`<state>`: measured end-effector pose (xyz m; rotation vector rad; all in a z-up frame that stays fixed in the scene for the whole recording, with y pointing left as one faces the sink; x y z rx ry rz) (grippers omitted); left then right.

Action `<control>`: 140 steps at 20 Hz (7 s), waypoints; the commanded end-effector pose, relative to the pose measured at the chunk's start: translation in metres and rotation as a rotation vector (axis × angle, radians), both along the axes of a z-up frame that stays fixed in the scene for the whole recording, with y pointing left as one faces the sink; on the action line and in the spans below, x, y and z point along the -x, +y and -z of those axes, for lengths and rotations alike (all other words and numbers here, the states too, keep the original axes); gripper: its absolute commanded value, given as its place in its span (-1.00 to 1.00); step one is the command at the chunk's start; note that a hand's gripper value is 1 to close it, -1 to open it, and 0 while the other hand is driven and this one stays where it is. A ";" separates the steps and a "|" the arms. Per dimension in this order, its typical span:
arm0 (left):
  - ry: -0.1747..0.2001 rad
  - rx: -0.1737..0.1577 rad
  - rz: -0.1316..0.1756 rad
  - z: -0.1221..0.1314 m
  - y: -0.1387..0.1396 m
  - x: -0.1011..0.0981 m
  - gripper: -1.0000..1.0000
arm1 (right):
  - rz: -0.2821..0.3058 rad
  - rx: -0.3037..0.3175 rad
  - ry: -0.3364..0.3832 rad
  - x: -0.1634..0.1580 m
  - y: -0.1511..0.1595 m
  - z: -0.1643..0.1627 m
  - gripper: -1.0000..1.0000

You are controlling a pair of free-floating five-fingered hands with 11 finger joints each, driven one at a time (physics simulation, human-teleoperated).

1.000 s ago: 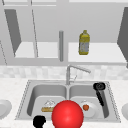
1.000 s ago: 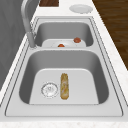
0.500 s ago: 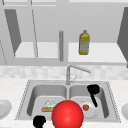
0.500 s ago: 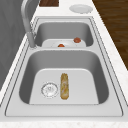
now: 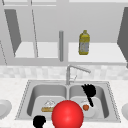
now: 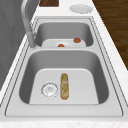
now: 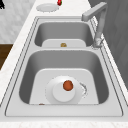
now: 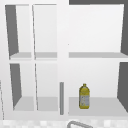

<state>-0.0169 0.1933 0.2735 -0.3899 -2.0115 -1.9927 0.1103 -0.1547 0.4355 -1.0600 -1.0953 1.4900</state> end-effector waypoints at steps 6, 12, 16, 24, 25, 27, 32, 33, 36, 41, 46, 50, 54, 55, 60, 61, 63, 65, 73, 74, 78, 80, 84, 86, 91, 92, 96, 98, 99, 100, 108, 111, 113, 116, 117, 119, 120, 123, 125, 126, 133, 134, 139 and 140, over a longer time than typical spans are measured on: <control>0.000 0.000 0.000 0.000 0.000 0.000 0.00 | -0.088 0.004 -0.123 -0.040 0.010 0.047 -1.00; 0.000 0.000 0.000 0.000 0.000 0.000 0.00 | -0.110 0.002 -0.165 -0.081 0.015 0.083 -1.00; 0.000 0.000 0.000 0.000 0.000 0.000 0.00 | -0.114 0.007 -0.175 -0.111 0.020 0.109 -1.00; 0.000 0.000 0.000 0.000 0.000 0.000 0.00 | -0.113 -0.005 -0.237 -0.167 0.024 0.146 -1.00; 0.000 0.000 0.000 0.000 0.000 0.000 0.00 | -0.112 -0.006 -0.242 -0.175 0.024 0.150 -1.00; 0.000 0.000 0.000 0.000 0.000 0.000 0.00 | -0.110 -0.009 -0.255 -0.191 0.025 0.157 -1.00; 0.000 0.000 0.000 0.000 0.000 0.000 0.00 | -0.106 -0.009 -0.273 -0.233 0.026 0.170 -1.00; 0.000 0.000 0.000 0.000 0.000 0.000 0.00 | -0.104 -0.009 -0.272 -0.241 0.026 0.172 -1.00; 0.000 0.000 0.000 0.000 0.000 0.000 0.00 | -0.105 -0.011 -0.263 -0.265 0.029 0.180 -1.00; 0.000 0.000 0.000 0.000 0.000 0.000 0.00 | -0.111 -0.013 -0.245 -0.307 0.033 0.198 -1.00; 0.000 0.000 0.000 0.000 0.000 0.000 0.00 | -0.103 -0.014 -0.247 -0.349 0.039 0.221 -1.00; 0.000 0.000 0.000 0.000 0.000 0.000 0.00 | -0.100 -0.016 -0.247 -0.382 0.043 0.233 -1.00; 0.000 0.000 0.000 0.000 0.000 0.000 0.00 | -0.101 -0.013 -0.234 -0.415 0.046 0.252 -1.00; 0.000 0.000 0.000 0.000 0.000 0.000 0.00 | -0.104 -0.014 -0.228 -0.423 0.047 0.257 -1.00; 0.000 0.000 0.000 0.000 0.000 0.000 0.00 | -0.108 -0.017 -0.169 -0.462 0.049 0.279 -1.00; 0.000 0.000 0.000 0.000 0.000 0.000 0.00 | -0.103 -0.017 -0.156 -0.469 0.048 0.284 -1.00; 0.000 0.000 0.000 0.000 0.000 0.000 0.00 | -0.097 -0.015 -0.132 -0.482 0.049 0.295 -1.00; 0.000 0.000 0.000 0.000 0.000 0.000 0.00 | -0.094 -0.017 -0.109 -0.497 0.049 0.304 -1.00; 0.000 0.000 0.000 0.000 0.000 0.000 0.00 | -0.050 -0.006 -0.031 -0.536 0.040 0.322 -1.00; 0.000 0.000 0.000 0.000 0.000 0.000 0.00 | -0.061 -0.011 -0.028 -0.537 0.038 0.321 -1.00; 0.000 0.000 0.000 0.000 0.000 0.000 0.00 | -0.081 -0.024 -0.008 -0.535 0.034 0.316 -1.00; 0.000 0.000 0.000 0.000 0.000 0.000 0.00 | -0.081 -0.028 0.002 -0.537 0.033 0.314 -1.00; 0.000 0.000 0.000 0.000 0.000 0.000 0.00 | -0.084 -0.006 0.002 -0.543 0.042 0.315 1.00; 0.000 0.000 0.000 0.000 0.000 0.000 0.00 | -0.075 -0.013 0.010 -0.550 0.041 0.314 1.00; 0.000 0.000 0.000 0.000 0.000 0.000 0.00 | -0.044 -0.021 0.015 -0.566 0.038 0.316 1.00; 0.000 0.000 0.000 0.000 0.000 0.000 0.00 | -0.040 -0.025 0.013 -0.569 0.036 0.317 1.00; 0.000 0.000 0.000 0.000 0.000 0.000 0.00 | -0.016 -0.021 0.002 -0.580 0.037 0.324 1.00; 0.000 0.000 0.000 0.000 0.000 0.000 0.00 | -0.004 -0.011 -0.007 -0.582 0.040 0.329 1.00; 0.000 0.000 0.000 0.000 0.000 0.000 0.00 | -0.004 -0.012 -0.017 -0.579 0.037 0.330 1.00; 0.000 0.000 0.000 0.000 0.000 0.000 0.00 | -0.006 -0.015 -0.019 -0.578 0.035 0.332 1.00; 0.000 0.000 0.000 0.000 0.000 0.000 0.00 | -0.008 -0.020 -0.067 -0.576 0.028 0.338 1.00; 0.000 0.000 0.000 0.000 0.000 0.000 0.00 | -0.004 -0.045 -0.051 -0.585 0.031 0.322 1.00; 0.000 0.000 0.000 0.000 0.000 0.000 0.00 | 0.035 -0.054 -0.018 -0.591 0.035 0.303 -1.00; 0.000 0.000 0.000 0.000 0.000 0.000 0.00 | 0.067 0.022 0.123 -0.588 0.044 0.282 -1.00; 0.000 0.000 0.000 0.000 0.000 0.000 0.00 | 0.077 0.057 0.169 -0.587 0.047 0.279 -1.00; 0.000 0.000 0.000 0.000 0.000 0.000 0.00 | 0.093 0.122 0.247 -0.581 0.057 0.279 -1.00; 0.000 0.000 0.000 0.000 0.000 0.000 0.00 | 0.098 0.154 0.271 -0.579 0.062 0.278 -1.00; 0.000 0.000 0.000 0.000 0.000 0.000 0.00 | 0.120 0.244 0.320 -0.573 0.077 0.277 -1.00; 0.000 0.000 0.000 0.000 0.000 0.000 0.00 | 0.133 0.294 0.350 -0.571 0.088 0.272 -1.00; 0.000 0.000 0.000 0.000 0.000 0.000 0.00 | 0.139 0.317 0.355 -0.570 0.093 0.271 -1.00; 0.000 0.000 0.000 0.000 0.000 0.000 0.00 | 0.161 0.418 0.404 -0.561 0.126 0.289 -1.00; 0.000 0.000 0.000 0.000 0.000 0.000 0.00 | 0.170 0.401 0.401 -0.565 0.116 0.296 -1.00; 0.000 0.000 0.000 0.000 0.000 0.000 0.00 | 0.181 0.347 0.335 -0.551 0.078 0.325 -1.00; 0.000 0.000 0.000 0.000 0.000 0.000 0.00 | 0.148 0.344 0.324 -0.549 0.072 0.326 -1.00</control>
